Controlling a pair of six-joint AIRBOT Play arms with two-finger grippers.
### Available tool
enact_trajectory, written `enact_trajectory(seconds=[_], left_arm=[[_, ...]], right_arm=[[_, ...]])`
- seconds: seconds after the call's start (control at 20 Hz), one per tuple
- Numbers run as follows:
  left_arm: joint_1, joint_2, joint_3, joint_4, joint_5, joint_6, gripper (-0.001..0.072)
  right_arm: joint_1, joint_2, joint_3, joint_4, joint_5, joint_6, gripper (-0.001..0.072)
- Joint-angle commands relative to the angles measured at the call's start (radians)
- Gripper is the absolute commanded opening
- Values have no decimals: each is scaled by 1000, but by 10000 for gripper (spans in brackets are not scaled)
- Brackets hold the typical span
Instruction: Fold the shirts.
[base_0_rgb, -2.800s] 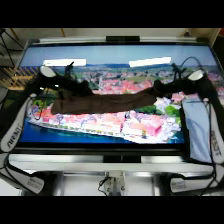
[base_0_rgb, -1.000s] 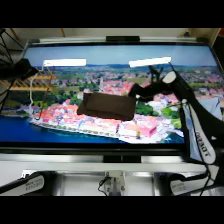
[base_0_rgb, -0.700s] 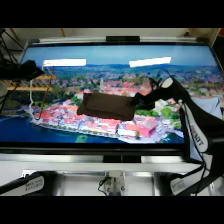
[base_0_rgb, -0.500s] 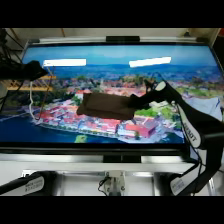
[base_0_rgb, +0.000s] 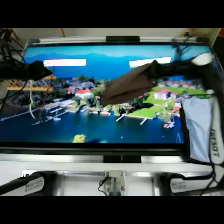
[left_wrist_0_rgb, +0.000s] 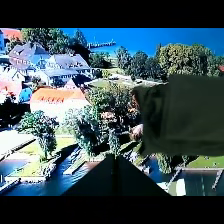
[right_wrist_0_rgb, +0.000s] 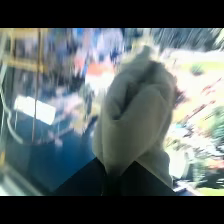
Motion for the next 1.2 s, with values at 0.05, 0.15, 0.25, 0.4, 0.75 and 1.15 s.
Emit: enact_trajectory(seconds=[0.05, 0.15, 0.25, 0.4, 0.75, 1.15], left_arm=[[-3, 11, 0, -4, -44, 19, 33], [-7, 19, 0, -4, -49, 38, 33], [-8, 26, 0, -4, -56, 43, 33], [-8, 35, 0, -4, -55, 46, 33], [-8, 38, 0, -4, -54, 45, 33], [-8, 37, 0, -3, -55, 56, 32]], right_arm=[[-274, 229, 107, -216, 182, 203, 68], [-398, 291, 107, -325, 298, 229, 68], [-502, 323, 107, -483, 433, 241, 68], [-642, 333, 106, -648, 638, 240, 68], [-837, 442, -125, -866, 637, 218, 68], [-937, 544, -540, -975, 536, 99, 615]])
